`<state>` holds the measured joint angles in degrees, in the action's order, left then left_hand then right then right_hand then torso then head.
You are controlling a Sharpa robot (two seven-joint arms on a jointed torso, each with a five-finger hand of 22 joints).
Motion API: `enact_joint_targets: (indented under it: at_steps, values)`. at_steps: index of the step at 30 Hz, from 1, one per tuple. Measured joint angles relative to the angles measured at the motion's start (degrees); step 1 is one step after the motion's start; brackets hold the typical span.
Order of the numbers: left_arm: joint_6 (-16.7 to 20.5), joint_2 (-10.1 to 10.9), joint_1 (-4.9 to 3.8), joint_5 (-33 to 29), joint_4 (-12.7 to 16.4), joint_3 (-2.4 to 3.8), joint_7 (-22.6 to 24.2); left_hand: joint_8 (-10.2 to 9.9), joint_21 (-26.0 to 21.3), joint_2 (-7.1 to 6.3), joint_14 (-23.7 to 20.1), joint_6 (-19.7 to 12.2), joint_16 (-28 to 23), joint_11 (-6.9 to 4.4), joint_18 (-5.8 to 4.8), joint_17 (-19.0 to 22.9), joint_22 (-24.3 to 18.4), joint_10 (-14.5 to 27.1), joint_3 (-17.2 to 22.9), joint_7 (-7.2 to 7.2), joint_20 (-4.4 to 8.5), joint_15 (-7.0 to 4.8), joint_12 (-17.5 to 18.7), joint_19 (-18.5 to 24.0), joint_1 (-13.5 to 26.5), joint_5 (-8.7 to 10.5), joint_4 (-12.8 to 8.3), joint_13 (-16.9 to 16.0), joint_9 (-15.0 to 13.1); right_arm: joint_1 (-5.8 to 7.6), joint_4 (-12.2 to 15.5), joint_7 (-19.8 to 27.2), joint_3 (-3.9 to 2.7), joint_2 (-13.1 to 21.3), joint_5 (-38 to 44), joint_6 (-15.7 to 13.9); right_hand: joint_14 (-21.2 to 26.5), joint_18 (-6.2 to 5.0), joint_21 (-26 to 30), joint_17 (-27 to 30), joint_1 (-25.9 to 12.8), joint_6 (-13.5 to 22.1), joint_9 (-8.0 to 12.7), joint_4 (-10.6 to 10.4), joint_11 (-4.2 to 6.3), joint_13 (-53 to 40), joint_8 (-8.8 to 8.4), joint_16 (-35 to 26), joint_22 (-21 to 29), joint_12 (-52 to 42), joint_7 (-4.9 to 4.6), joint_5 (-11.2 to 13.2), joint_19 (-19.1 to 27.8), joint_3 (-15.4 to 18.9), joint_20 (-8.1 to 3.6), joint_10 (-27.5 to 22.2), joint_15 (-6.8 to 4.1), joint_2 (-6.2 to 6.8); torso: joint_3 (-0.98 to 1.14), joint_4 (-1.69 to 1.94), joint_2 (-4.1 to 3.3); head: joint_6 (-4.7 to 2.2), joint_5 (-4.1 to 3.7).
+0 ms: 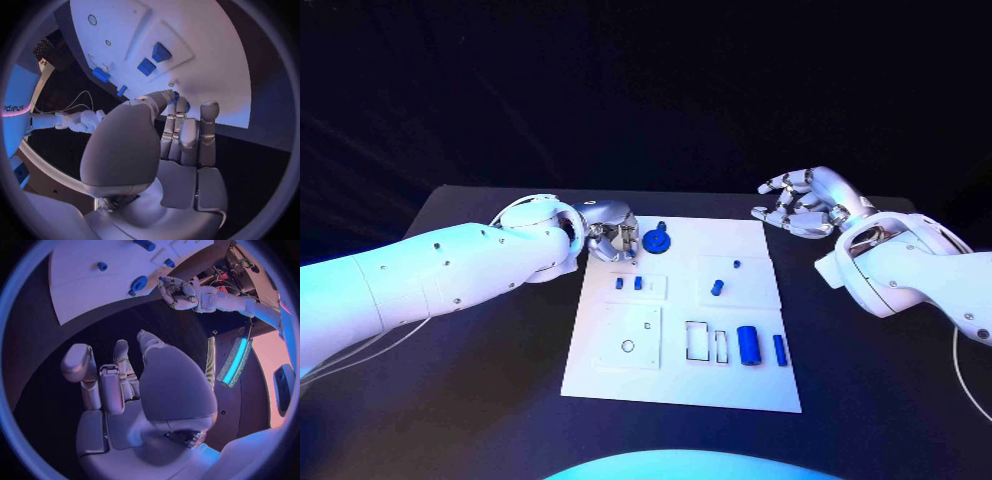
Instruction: Assemble the parts on the task board
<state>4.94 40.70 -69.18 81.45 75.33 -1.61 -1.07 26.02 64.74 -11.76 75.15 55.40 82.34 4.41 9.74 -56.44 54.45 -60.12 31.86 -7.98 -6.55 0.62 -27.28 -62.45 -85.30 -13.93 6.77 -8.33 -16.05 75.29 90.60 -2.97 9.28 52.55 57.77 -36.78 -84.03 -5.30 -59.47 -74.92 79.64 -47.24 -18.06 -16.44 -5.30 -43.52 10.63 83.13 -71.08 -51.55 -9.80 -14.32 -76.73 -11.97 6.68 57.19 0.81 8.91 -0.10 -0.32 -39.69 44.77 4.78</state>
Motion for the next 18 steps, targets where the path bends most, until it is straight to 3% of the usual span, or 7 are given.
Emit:
enact_joint_targets:
  at_steps: [18]
  values:
    - [-1.9,-0.8,0.14,-1.0,-0.8,-0.07,-0.1,-0.3,0.0,-0.30,0.0,0.2,0.0,0.00,0.00,0.2,-0.2,0.0,0.0,-0.17,0.00,0.00,0.6,0.0,0.3,0.02,0.0,0.1,-0.5,-0.12,0.0,0.0,0.00,-0.1,0.0,0.0,0.0,0.00,0.3,0.0,0.0,-0.1,0.0,-0.2,-0.01,0.1,0.00,0.0,0.1,0.0,-0.13,0.0,0.0,-0.2,0.00,0.0,0.00,0.00,0.07,-0.13,-0.01,0.33,0.19]
